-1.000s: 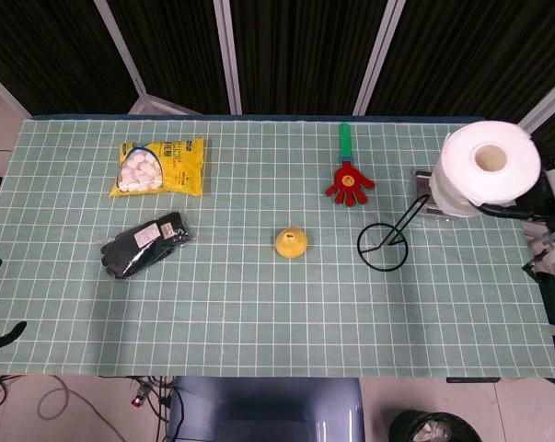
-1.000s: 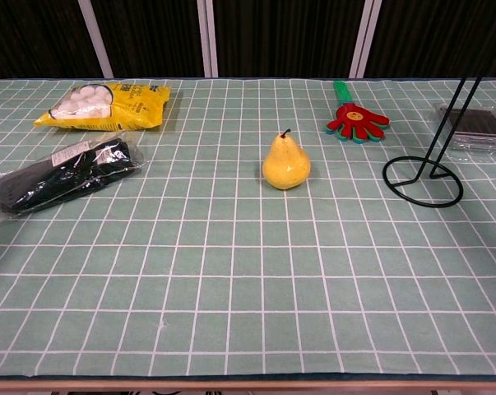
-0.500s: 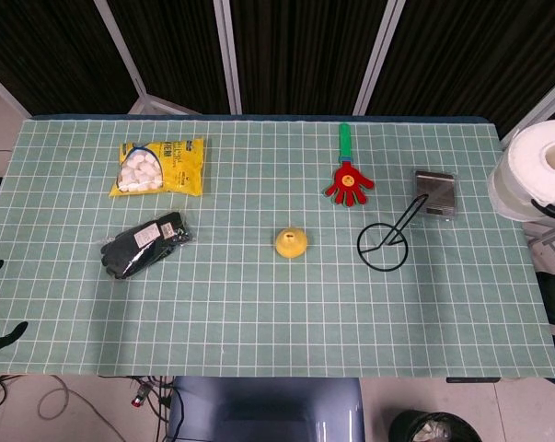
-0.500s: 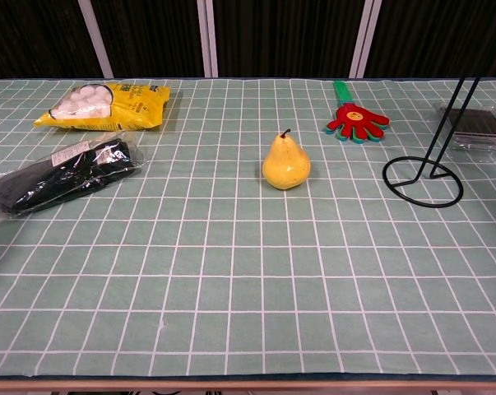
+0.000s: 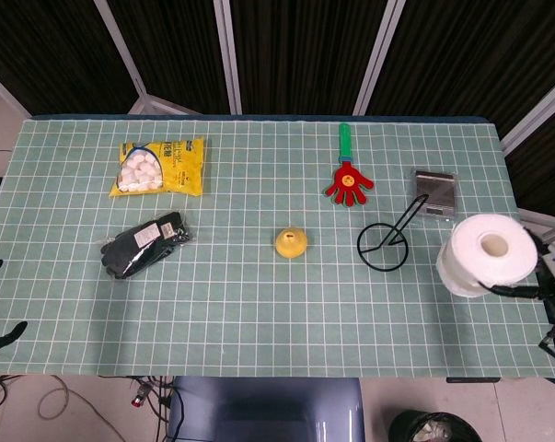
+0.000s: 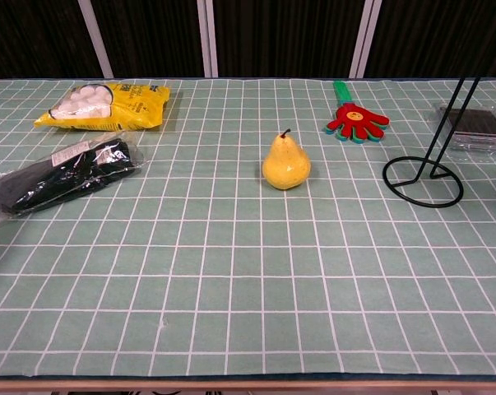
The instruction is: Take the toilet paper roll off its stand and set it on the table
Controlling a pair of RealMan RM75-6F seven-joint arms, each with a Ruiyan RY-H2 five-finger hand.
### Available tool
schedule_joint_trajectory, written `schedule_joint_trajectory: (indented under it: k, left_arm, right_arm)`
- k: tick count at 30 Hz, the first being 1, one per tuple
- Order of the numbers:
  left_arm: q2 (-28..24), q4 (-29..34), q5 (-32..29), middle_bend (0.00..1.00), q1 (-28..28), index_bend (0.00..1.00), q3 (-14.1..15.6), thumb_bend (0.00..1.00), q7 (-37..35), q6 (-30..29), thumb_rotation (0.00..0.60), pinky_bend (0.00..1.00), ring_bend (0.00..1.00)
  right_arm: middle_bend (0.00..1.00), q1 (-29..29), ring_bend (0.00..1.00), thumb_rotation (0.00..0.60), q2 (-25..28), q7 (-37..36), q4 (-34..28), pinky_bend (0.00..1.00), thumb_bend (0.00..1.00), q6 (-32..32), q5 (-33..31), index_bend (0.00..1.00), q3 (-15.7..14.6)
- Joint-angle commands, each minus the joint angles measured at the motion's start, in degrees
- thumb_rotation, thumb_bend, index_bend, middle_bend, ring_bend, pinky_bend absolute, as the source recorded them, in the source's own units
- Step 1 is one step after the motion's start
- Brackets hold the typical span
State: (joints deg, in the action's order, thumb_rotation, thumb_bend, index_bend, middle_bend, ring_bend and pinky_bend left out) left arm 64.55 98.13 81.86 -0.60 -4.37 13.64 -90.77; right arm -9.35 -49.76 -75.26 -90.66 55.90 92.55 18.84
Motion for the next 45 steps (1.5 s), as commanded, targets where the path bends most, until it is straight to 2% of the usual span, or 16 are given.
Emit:
schedule_joint_trajectory:
  k: [1,6,11,17,24,31,38,41,45]
  left_arm:
    - [0.0,0.0,0.0,0.0,0.0,0.12,0.0,0.1,0.0,0.0,0.6,0.0,0.0]
    - [-0.1,-0.1,-0.1,0.0,0.0,0.12,-0.1,0.1,-0.3,0.0,0.6,0.0,0.0]
    - [-0.3,-0.1,-0.2,0.0,0.0,0.12,-0.2,0.1,-0.7,0.0,0.6,0.0,0.0]
    - [-0.3,-0.2,-0.2,0.0,-0.1,0.12,-0.1,0.1,-1.0,0.2,0.6,0.0,0.0]
    - [-0.4,-0.2,-0.2,0.0,-0.1,0.12,-0.2,0.1,-1.1,0.2,0.6,0.0,0.0]
    - [-0.5,-0.3,-0.4,0.0,-0.1,0.12,-0.3,0.1,-1.2,0.2,0.6,0.0,0.0]
    - [-0.3,-0.3,-0.4,0.0,-0.1,0.12,-0.2,0.1,-0.7,0.1,0.6,0.0,0.0]
    - [-0.2,-0.2,-0.4,0.0,-0.1,0.12,-0.3,0.1,-0.5,0.1,0.6,0.0,0.0]
    - [-0.2,-0.2,-0.4,0.0,0.0,0.12,-0.3,0.1,-0.5,-0.1,0.6,0.0,0.0]
  right_arm:
    - [0.34,-0.1,0.28,0.6,-5.3,-1.9,1.8,0.01,0.04,4.0,4.0,0.35,-4.3]
    - [0.34,-1.0,0.28,0.6,-12.4,1.1,0.9,0.01,0.04,7.4,5.2,0.36,-7.1]
    - [0.34,-2.9,0.28,0.6,-18.1,6.4,-0.4,0.01,0.04,7.3,4.7,0.36,-8.6]
    - [0.34,-5.4,0.28,0.6,-24.7,13.3,0.0,0.01,0.04,6.4,1.2,0.36,-8.4]
    - [0.34,-7.5,0.28,0.6,-32.2,22.3,5.3,0.01,0.04,5.1,-5.2,0.36,-7.5]
    - [0.34,-8.0,0.27,0.6,-33.6,22.6,9.3,0.01,0.04,4.1,-7.4,0.36,-8.6]
    - [0.33,-8.2,0.22,0.6,-32.1,19.2,11.7,0.01,0.04,3.0,-6.8,0.36,-11.1]
    - [0.27,-8.3,0.14,0.6,-31.1,18.1,11.7,0.0,0.04,2.5,-5.8,0.33,-12.6]
    - [0.18,-8.4,0.08,0.6,-30.7,17.1,11.6,0.0,0.04,2.2,-5.3,0.23,-13.7]
